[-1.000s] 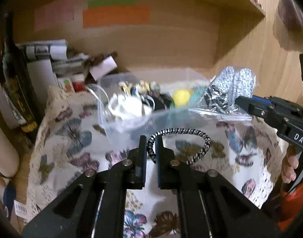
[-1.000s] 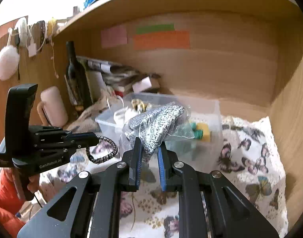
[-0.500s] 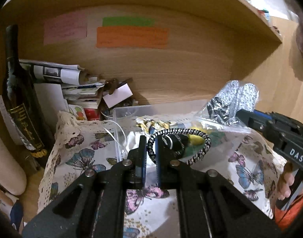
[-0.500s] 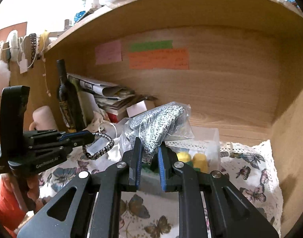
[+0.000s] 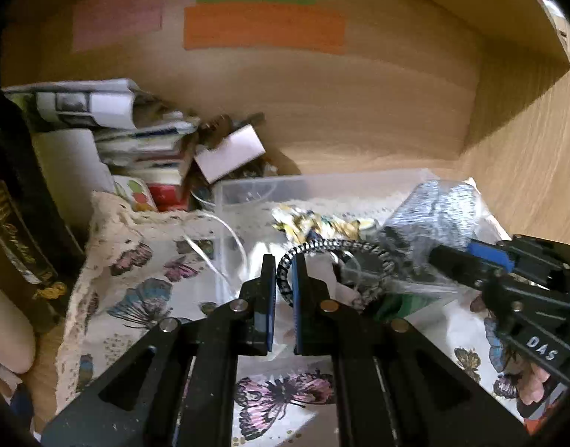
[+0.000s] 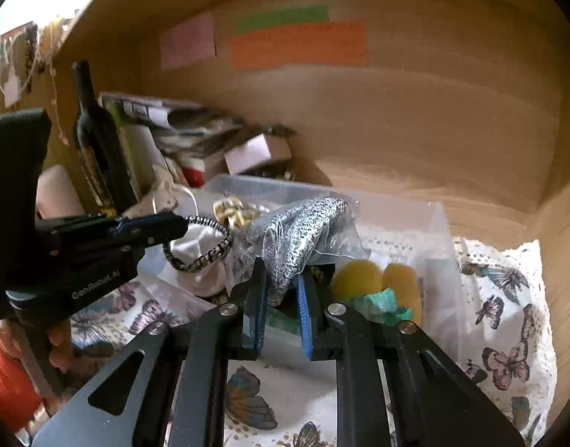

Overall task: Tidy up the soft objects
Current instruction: 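Carry the hair tie and pouch into the clear box and open both tools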

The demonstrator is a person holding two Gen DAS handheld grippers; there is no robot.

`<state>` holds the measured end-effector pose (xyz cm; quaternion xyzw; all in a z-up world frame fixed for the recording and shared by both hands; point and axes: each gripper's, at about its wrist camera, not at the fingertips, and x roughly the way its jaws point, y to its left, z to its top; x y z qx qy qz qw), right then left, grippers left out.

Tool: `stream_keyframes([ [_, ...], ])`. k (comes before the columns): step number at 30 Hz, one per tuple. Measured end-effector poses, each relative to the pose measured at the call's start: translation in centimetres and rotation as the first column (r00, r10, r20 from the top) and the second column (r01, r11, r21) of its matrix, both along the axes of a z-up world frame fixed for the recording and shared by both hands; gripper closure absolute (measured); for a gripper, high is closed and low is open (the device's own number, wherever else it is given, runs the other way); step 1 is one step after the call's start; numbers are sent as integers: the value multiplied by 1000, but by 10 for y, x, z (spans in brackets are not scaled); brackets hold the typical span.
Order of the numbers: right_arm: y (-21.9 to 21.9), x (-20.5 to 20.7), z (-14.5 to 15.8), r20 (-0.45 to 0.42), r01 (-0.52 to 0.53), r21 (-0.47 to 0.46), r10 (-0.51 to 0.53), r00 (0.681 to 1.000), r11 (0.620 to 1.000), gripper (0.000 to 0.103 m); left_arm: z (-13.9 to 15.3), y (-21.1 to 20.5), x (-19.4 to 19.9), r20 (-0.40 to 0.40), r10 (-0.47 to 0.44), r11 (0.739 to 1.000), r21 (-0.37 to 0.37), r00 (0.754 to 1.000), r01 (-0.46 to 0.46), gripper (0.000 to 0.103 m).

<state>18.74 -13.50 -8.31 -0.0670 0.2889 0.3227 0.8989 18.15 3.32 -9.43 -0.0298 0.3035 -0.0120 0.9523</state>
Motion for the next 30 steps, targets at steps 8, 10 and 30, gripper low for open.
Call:
stream_keyframes([
  [8,2,3,-5,5,35,-59,-34,999,998,86,-4,-4,1,-22,-40,999,-1,999,40,89],
  [10,3,3,-6,8,48,-74,-47,999,996,80,-3,-3,-1,-20,-45,999,-5,999,45,84],
  [30,-35,-56,70,210,63,106,-85,974,992,44,73,-8,-71,225,-66,996,-37,972,76,56],
])
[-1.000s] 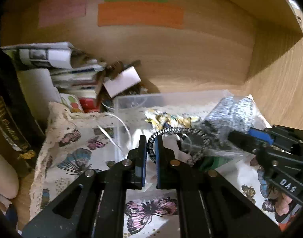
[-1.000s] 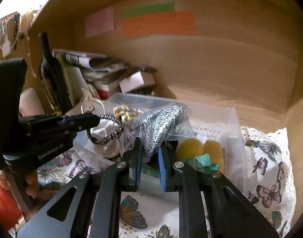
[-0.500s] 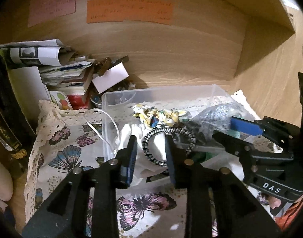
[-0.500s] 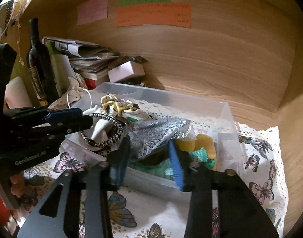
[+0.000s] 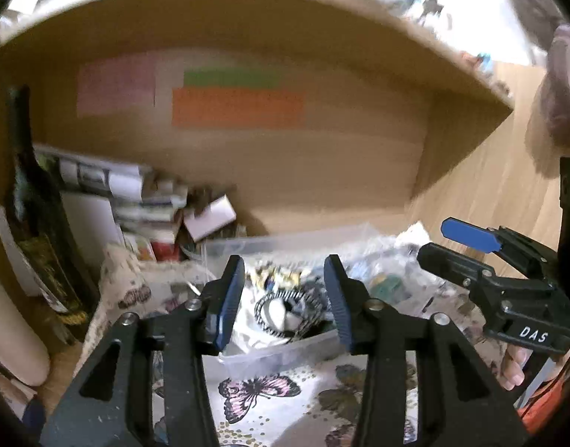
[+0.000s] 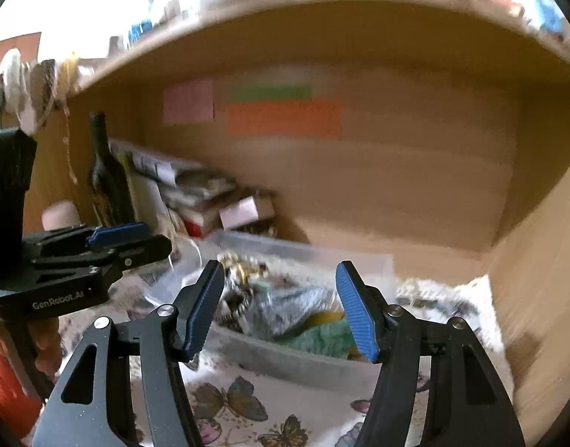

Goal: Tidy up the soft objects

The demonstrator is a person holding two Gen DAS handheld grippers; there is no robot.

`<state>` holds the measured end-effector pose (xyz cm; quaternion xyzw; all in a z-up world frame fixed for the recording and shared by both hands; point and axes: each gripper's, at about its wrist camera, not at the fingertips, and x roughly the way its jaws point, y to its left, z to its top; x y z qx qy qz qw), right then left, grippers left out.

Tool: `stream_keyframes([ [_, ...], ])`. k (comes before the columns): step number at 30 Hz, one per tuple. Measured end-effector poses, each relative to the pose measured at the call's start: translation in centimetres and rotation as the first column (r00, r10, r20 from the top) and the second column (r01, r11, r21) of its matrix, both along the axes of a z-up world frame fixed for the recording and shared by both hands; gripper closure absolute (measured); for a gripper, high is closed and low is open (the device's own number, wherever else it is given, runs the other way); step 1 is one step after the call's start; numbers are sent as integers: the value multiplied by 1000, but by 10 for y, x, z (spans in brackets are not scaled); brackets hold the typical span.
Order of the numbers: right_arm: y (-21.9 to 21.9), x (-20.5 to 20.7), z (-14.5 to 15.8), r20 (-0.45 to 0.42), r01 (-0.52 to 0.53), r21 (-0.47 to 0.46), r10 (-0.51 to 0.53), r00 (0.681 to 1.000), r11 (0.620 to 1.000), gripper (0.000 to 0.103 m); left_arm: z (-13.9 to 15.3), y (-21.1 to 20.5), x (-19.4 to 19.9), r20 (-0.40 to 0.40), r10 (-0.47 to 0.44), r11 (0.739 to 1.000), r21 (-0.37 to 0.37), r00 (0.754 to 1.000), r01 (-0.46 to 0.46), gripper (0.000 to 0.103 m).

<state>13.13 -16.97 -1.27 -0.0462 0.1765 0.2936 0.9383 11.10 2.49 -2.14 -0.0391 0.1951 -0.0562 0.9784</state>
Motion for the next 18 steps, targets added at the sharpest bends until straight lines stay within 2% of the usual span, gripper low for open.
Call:
stream_keyframes([
  [7,-22,-30,29,105,20,84,-28,994,996,28,28,-11,-38,134,7,1000,12,991,-9,31],
  [10,-29,-40,36,130,25,107,-39,991,994,20,36,-15,-50,161,5,1000,6,987,-6,26],
  [13,-36,-50,42,142,23,128,-42,989,991,16,42,-19,-63,189,12,1000,7,982,-14,15],
  [15,-39,-55,44,150,20,146,-42,988,989,6,46,-21,-72,213,30,999,12,977,-33,8],
  [17,-46,-63,45,167,29,163,-56,984,986,0,48,-24,-80,235,44,998,28,971,-51,5],
  [18,-48,-66,46,173,34,168,-63,983,985,0,49,-26,-84,243,51,998,34,969,-61,2],
])
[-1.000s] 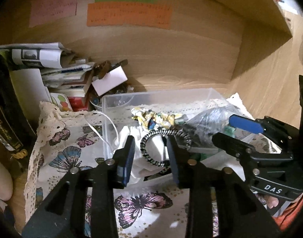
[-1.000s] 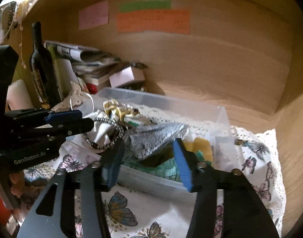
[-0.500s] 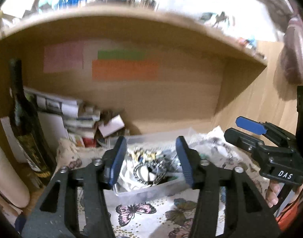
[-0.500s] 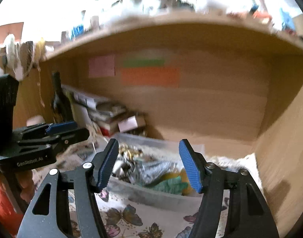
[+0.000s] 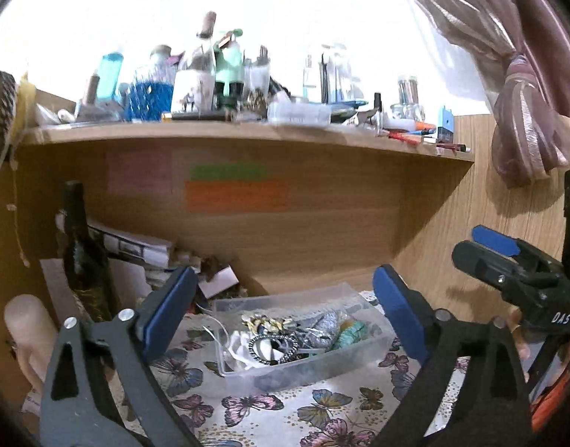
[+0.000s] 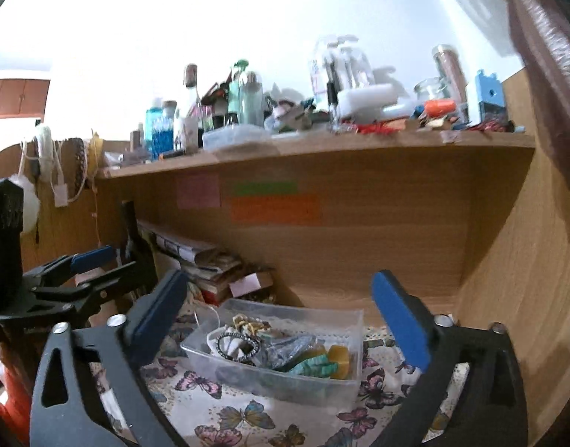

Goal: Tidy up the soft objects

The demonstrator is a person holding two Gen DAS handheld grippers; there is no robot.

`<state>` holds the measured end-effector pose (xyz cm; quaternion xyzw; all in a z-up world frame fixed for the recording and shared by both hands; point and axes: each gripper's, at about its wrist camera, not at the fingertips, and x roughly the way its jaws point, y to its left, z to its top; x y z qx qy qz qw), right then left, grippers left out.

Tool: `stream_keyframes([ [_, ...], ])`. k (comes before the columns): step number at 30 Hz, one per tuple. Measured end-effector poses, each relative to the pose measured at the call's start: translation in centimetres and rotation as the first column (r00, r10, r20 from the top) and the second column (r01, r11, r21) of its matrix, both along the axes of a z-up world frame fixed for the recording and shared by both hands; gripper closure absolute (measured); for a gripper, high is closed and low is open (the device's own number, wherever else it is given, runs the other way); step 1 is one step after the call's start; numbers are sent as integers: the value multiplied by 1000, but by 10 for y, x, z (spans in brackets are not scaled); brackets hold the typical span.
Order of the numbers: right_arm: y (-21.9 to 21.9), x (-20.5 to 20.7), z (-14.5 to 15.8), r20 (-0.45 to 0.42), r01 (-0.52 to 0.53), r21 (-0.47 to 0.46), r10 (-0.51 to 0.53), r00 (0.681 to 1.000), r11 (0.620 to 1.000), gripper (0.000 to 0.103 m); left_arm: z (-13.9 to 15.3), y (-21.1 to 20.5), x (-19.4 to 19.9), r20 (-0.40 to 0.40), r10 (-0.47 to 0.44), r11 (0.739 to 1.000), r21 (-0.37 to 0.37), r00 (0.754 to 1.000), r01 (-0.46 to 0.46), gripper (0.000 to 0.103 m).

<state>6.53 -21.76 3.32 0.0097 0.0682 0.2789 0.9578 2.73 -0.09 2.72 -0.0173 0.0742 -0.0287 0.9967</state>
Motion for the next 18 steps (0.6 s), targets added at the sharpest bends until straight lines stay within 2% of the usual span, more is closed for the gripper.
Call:
stream_keyframes([
  [7,-1,-9,0,11,6,-9,-6,1000,1000,0,2,-1,-15,17,22,1000,-10,1000,-22,0],
  [18,-1,-16,-2,10,-6,-7,6,1000,1000,0,-3,-2,-16,11,21,1000,-3,1000,-21,0],
])
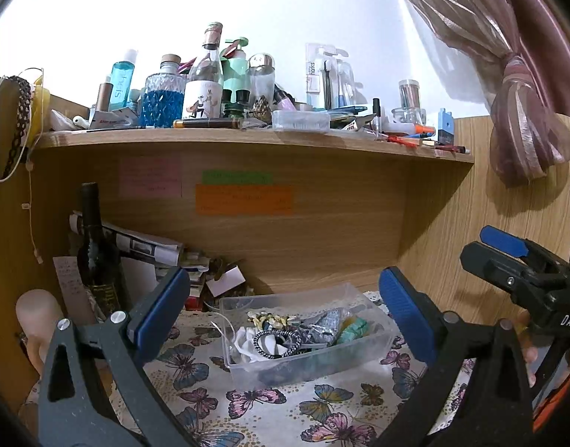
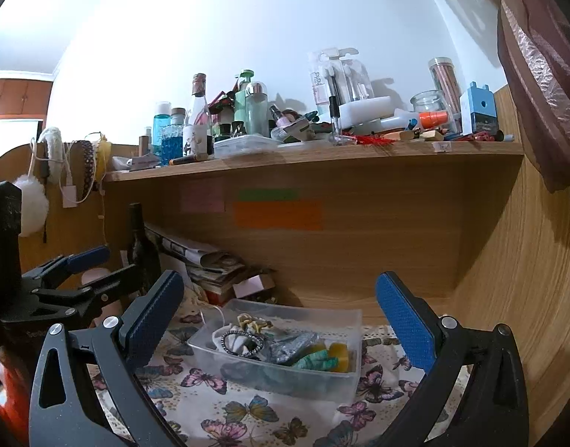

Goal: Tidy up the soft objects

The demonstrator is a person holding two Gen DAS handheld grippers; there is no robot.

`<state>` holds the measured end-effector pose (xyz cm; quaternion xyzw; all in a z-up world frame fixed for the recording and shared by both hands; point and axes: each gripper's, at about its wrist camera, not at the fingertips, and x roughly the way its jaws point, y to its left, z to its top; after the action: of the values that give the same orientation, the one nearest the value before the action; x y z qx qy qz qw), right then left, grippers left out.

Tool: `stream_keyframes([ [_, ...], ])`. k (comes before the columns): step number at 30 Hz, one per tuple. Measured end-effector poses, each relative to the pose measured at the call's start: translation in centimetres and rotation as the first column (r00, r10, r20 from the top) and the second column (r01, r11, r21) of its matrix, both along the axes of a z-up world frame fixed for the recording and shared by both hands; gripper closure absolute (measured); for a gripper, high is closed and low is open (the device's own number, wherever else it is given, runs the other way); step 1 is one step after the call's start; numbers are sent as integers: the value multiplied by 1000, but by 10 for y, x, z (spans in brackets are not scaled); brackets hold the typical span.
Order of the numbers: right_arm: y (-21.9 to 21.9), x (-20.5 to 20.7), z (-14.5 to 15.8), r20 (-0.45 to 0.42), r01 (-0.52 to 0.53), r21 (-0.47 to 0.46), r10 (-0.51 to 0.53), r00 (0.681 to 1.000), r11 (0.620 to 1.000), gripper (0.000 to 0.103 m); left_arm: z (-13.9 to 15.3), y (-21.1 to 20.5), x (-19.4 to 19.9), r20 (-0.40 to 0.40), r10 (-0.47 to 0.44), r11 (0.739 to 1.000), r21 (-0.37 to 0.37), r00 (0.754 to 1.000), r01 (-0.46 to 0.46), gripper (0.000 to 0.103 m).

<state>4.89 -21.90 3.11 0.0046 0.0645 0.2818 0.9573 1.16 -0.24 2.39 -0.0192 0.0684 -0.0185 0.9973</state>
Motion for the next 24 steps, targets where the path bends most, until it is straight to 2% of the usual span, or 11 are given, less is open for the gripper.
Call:
stream_keyframes([
  [24,5,2,-4,-12,5,-10,-5,1000,1000,0,-5,1,6,-19,-2,1000,-5,1000,2,0],
])
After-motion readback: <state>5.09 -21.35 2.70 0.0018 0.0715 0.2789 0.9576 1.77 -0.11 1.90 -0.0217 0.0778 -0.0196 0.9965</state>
